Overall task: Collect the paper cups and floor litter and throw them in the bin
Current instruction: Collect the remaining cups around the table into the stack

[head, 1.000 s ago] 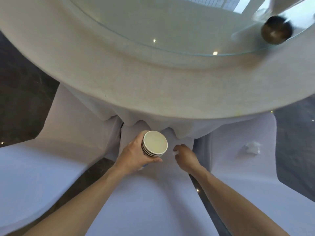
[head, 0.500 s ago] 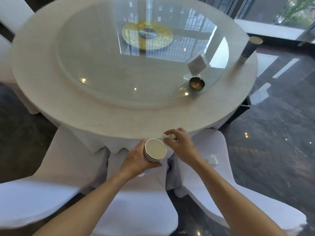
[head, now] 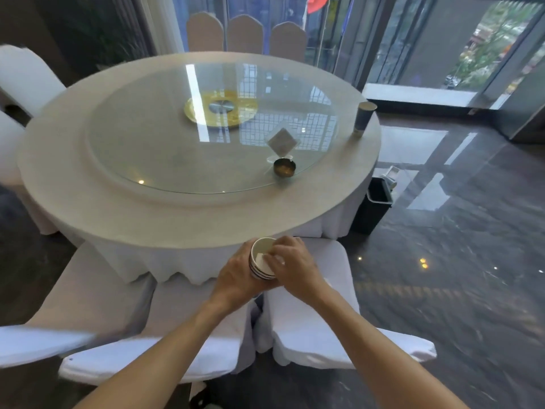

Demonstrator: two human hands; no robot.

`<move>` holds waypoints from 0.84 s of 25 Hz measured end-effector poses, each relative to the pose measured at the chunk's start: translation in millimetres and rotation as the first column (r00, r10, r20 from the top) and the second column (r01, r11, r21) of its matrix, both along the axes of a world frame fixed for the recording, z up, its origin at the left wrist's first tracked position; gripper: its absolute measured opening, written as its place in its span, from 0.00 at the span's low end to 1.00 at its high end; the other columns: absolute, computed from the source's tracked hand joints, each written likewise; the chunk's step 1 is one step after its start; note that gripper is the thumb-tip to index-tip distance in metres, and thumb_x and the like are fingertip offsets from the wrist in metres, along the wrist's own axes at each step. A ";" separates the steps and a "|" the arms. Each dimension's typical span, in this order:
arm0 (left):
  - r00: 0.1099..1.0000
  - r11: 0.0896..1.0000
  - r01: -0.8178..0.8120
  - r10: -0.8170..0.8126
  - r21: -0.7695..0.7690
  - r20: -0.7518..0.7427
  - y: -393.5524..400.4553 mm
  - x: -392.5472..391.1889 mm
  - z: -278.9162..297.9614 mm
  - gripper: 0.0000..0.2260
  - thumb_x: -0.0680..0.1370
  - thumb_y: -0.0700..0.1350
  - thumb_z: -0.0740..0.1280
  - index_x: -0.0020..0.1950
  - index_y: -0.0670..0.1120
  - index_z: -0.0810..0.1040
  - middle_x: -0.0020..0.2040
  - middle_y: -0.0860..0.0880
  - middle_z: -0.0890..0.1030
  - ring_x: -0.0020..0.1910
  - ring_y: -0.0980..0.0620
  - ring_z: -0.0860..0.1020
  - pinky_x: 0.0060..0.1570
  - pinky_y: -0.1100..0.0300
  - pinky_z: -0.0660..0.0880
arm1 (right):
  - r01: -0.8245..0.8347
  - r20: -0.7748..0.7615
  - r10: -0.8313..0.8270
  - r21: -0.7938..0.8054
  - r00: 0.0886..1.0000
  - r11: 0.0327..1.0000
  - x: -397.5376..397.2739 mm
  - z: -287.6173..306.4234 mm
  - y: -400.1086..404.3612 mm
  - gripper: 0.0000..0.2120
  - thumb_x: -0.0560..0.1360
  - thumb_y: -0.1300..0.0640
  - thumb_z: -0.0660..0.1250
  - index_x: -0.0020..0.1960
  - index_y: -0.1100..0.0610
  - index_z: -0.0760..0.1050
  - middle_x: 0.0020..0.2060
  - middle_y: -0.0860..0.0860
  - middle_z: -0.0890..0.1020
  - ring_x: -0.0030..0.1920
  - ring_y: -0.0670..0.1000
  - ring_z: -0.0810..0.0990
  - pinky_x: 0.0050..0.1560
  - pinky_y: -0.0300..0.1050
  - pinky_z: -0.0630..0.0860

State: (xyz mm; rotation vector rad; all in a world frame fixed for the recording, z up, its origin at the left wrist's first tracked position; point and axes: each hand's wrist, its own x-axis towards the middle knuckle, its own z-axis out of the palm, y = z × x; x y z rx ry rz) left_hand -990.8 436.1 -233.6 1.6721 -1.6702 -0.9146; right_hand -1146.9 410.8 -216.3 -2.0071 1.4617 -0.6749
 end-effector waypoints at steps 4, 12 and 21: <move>1.000 1.000 0.001 -0.001 0.018 0.006 10.5 -40.6 2.4 0.42 0.61 0.62 0.79 0.73 0.52 0.72 0.58 0.55 0.82 0.56 0.49 0.82 0.53 0.53 0.77 | -0.081 -0.097 0.081 0.002 0.992 0.997 -42.5 0.3 20.0 0.12 0.83 0.54 0.60 0.49 0.58 0.80 0.48 0.54 0.83 0.49 0.56 0.78 0.54 0.51 0.75; 0.999 0.996 0.043 -0.044 0.073 0.005 -24.0 -65.0 -31.9 0.44 0.58 0.67 0.75 0.73 0.54 0.72 0.61 0.55 0.82 0.58 0.51 0.82 0.56 0.53 0.78 | -0.210 -0.178 0.244 0.189 0.953 0.959 -74.2 -30.4 -5.1 0.26 0.86 0.46 0.46 0.50 0.56 0.79 0.51 0.51 0.83 0.56 0.53 0.77 0.65 0.57 0.69; 0.997 0.984 0.057 -0.048 0.170 -0.054 -98.3 -104.7 -90.0 0.43 0.60 0.59 0.86 0.70 0.57 0.73 0.59 0.61 0.81 0.58 0.56 0.80 0.53 0.58 0.75 | 0.191 -0.123 -0.184 0.046 0.975 0.981 -150.5 -80.9 -78.5 0.22 0.78 0.47 0.69 0.70 0.53 0.76 0.77 0.55 0.68 0.75 0.55 0.67 0.73 0.51 0.67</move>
